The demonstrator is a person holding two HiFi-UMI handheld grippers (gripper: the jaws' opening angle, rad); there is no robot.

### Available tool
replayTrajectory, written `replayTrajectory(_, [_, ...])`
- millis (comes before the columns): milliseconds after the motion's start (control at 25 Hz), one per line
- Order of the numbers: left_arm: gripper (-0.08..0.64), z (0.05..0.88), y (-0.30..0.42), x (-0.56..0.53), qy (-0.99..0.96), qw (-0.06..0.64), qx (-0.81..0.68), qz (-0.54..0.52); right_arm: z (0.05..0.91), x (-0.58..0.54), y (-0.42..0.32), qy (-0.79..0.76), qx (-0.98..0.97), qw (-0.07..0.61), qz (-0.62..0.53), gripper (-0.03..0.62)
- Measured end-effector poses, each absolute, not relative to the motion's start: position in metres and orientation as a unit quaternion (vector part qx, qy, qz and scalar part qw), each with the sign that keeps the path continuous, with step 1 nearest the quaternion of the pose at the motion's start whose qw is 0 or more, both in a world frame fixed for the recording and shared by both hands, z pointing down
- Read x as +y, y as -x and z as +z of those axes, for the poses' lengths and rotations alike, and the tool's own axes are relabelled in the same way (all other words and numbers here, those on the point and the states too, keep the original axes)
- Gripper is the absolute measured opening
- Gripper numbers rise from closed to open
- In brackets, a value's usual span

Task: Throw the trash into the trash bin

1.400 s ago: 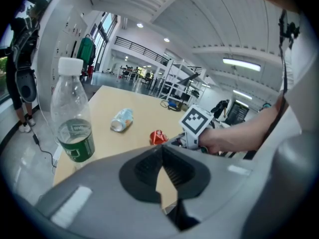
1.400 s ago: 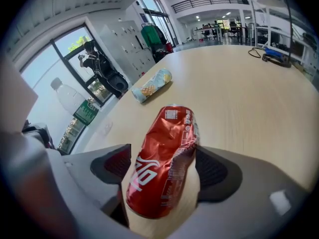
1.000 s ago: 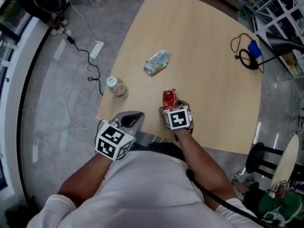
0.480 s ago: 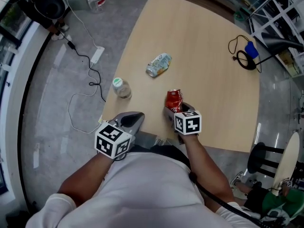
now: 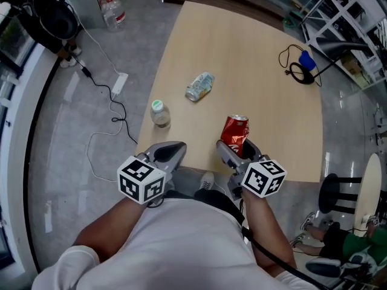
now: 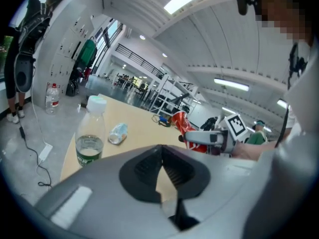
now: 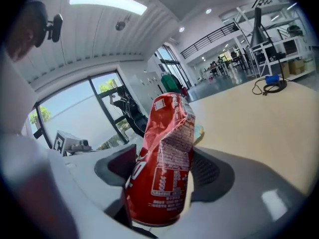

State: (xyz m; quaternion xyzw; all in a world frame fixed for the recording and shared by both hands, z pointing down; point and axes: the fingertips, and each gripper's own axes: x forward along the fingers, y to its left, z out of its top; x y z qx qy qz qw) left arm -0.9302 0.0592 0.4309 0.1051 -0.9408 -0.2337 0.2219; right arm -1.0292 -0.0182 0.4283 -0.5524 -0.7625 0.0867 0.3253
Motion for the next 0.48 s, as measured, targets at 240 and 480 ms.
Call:
replayTrajectory(240, [0.008, 0.402, 0.916, 0.051, -0.118, 0.184, -0.955, -0.201, 0.386, -0.033, 0.999, 0.569, -0.769, 0.267, 0.121, 0.330])
replayTrajectory(480, [0.008, 0.391, 0.894, 0.050, -0.063, 0.152, -0.968, -0.191, 0.372, -0.038, 0.978, 0.617, -0.744, 0.243, 0.084, 0.327])
